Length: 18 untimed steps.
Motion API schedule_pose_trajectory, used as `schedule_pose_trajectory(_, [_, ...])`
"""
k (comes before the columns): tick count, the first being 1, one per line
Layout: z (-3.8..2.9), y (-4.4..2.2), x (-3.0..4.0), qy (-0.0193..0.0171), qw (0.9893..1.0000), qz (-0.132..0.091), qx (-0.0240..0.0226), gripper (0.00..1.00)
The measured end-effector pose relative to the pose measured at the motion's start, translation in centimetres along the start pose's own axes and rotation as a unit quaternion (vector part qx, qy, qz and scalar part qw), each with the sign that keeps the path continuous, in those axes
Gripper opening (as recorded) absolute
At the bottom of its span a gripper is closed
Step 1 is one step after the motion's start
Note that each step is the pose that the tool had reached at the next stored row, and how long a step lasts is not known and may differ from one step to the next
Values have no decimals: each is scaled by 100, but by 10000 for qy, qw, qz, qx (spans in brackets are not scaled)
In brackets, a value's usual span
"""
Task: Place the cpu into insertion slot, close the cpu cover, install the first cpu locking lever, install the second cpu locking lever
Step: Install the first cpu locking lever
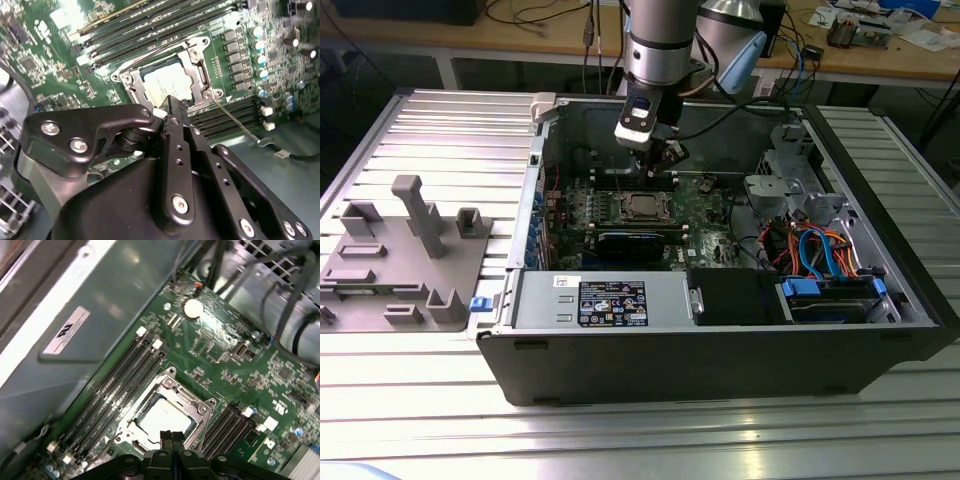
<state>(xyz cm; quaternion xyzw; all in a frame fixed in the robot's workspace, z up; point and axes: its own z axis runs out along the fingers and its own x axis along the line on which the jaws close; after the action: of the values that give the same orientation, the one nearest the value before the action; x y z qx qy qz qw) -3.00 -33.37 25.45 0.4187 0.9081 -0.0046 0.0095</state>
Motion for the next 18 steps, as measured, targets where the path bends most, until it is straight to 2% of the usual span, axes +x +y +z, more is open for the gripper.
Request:
schedule_pose_trajectory(3, [1,0,0,-2,9995,-312,-9,11])
schedule_pose_trajectory(4, [1,0,0,-3,9989,-478,-14,11])
schedule_pose_trajectory(6, [1,0,0,-6,9979,-650,-21,11])
schedule_pose_trajectory(9, [1,0,0,-14,9955,-942,-36,11])
schedule_pose_trajectory(10, [2,0,0,-18,9944,-1052,-42,11])
schedule_pose_trajectory(12, [1,0,0,-23,9916,-1294,-52,11])
schedule_pose_trajectory(15, [1,0,0,-28,9883,-1523,-62,11])
schedule_pose_trajectory(17, [1,0,0,-29,9837,-1795,-70,11])
schedule_pose_trajectory(18, [1,0,0,-29,9822,-1875,-72,11])
